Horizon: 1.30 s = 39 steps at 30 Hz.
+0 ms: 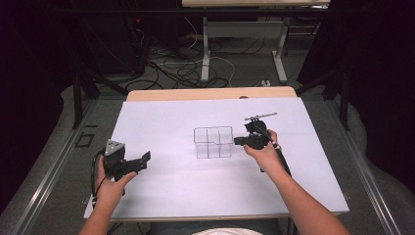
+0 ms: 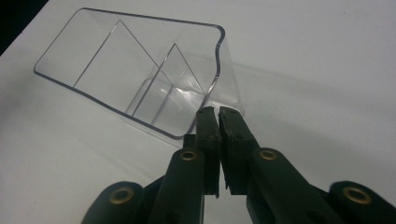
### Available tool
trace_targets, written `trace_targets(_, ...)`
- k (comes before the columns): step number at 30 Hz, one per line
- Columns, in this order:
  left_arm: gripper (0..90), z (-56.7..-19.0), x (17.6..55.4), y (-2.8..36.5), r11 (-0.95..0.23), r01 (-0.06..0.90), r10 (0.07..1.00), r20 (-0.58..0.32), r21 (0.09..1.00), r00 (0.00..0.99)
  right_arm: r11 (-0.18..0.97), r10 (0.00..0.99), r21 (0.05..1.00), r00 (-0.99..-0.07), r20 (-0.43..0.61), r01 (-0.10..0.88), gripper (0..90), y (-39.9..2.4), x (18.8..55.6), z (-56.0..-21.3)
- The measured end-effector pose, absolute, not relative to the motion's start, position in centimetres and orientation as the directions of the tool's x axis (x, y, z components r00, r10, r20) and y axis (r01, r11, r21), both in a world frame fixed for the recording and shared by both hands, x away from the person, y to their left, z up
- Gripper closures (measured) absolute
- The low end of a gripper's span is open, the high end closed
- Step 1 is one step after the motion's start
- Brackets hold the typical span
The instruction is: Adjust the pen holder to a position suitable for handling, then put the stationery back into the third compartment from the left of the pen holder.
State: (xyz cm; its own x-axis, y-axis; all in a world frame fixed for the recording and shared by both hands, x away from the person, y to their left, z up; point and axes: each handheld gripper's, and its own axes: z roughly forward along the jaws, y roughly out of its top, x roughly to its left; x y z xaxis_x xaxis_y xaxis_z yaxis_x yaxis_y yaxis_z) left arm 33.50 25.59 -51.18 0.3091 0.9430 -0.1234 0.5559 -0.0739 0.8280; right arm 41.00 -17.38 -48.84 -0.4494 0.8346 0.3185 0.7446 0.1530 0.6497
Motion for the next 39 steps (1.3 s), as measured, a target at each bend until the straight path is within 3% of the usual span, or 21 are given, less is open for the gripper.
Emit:
trace_targets(14,0.7,-51.3,33.8,25.7,-0.081,0.555,0.941,-0.119,0.828,0.315,0.239,0.791,0.738,-0.567,0.228,0.631,62.5,-20.1,40.8,-47.3)
trace_targets(23,0.7,-51.3,33.6,25.8,-0.076,0.557,0.943,-0.123,0.827,0.311,0.353,0.793,0.73,-0.601,0.098,0.585,45.3,-21.4,41.1,-47.2)
trace_targets(39,0.7,-51.3,33.5,26.0,-0.073,0.555,0.945,-0.12,0.828,0.303,0.424,0.786,0.688,-0.616,0.042,0.589,15.5,-23.0,41.4,-47.1)
